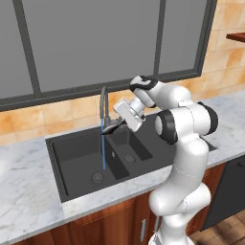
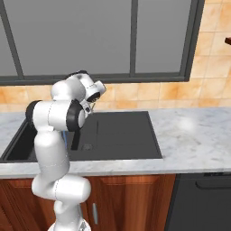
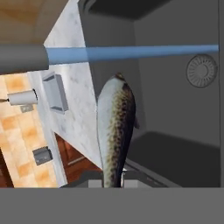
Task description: Take the fish out of the fridge, briefly rinse it in the sink, and place it on the tray next to the sink.
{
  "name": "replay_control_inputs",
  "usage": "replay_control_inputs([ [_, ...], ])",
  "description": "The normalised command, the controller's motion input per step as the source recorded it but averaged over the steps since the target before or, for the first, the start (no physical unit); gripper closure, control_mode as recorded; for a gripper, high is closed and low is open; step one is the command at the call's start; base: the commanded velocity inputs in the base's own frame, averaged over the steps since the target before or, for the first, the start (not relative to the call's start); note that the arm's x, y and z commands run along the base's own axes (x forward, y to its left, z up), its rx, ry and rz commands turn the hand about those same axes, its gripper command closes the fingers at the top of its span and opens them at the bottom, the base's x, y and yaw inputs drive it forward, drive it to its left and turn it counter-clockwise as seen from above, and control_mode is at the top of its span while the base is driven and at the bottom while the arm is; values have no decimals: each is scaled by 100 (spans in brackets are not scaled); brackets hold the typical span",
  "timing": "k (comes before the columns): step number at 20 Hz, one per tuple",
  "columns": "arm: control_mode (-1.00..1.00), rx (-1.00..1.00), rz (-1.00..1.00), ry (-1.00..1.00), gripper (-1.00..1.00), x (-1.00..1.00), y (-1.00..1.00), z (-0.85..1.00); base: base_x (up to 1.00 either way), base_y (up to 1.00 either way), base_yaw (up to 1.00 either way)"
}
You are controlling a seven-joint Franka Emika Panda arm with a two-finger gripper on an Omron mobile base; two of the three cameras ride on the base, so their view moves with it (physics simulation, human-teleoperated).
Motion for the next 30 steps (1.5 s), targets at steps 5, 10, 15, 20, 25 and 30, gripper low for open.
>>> replay_control_inputs([
  [5,-100,-3,0,2,100,37,29,-25,0,0,0],
  [10,-100,-5,0,1,100,44,14,-18,0,0,0],
  [15,-100,-8,-3,0,100,30,-2,-12,0,0,0],
  [20,-100,-1,-1,0,100,19,0,-3,0,0,0],
  [25,-100,2,0,0,100,-72,0,0,0,0,0],
  [30,-100,5,-2,-5,100,-100,0,6,0,0,0],
])
